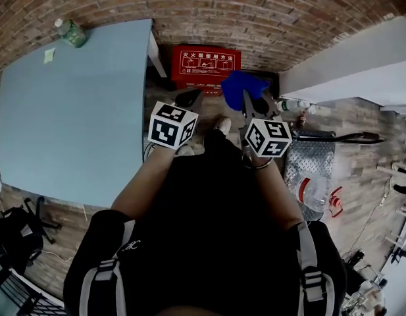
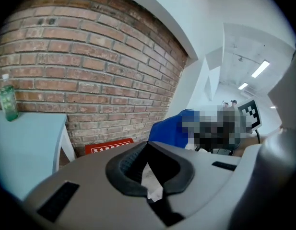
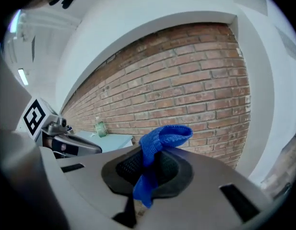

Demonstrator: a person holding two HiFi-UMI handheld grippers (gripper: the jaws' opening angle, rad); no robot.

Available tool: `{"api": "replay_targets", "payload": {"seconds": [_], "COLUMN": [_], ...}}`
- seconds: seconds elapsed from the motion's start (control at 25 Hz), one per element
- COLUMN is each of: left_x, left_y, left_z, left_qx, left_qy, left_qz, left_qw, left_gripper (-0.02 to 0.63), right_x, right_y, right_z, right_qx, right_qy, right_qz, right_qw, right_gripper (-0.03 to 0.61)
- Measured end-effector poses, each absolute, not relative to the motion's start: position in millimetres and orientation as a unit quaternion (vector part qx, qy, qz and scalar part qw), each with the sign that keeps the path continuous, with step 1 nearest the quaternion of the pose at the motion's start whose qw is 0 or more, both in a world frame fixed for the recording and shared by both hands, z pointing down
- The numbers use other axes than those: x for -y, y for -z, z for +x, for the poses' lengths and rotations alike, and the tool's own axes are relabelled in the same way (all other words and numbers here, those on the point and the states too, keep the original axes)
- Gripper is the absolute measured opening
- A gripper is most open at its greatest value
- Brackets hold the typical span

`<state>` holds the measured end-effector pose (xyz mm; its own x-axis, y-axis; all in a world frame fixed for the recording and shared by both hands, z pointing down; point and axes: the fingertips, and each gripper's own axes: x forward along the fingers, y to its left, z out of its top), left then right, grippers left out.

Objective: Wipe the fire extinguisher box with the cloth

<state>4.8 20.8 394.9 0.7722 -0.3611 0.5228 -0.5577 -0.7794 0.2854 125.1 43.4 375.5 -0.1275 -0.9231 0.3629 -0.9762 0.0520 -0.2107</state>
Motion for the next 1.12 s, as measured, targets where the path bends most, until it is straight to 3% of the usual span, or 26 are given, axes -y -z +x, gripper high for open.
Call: {"api": "replay_targets", "payload": {"seconds": [0.24,0.64,1.12], "left_x": [-67.0,-145.4,-195.6], "left_y": [-380.9,-367.2,-364.2], "left_z": [56.8,145.4,198.6], "left_qx": [0.209,0.210,0.219], "left_qy": [-0.217,-0.231,-0.238], "left_qz": [0.934,0.934,0.932], "left_qw": [0.190,0.175,0.164], "left_gripper": [-0.002,-0.002,-0.002], "right_x": [-99.9,-177.9,-215.0], "right_y": [-332.3,-323.4,-319.6], "right_z": [157.3,239.3,267.4], "right_qx": [0.707,0.713,0.754], "right_qy": [-0.133,-0.128,-0.113], "right_qz": [0.692,0.686,0.645], "right_qw": [0.065,0.067,0.052], "right_gripper": [0.041,0.041,0.041]}}
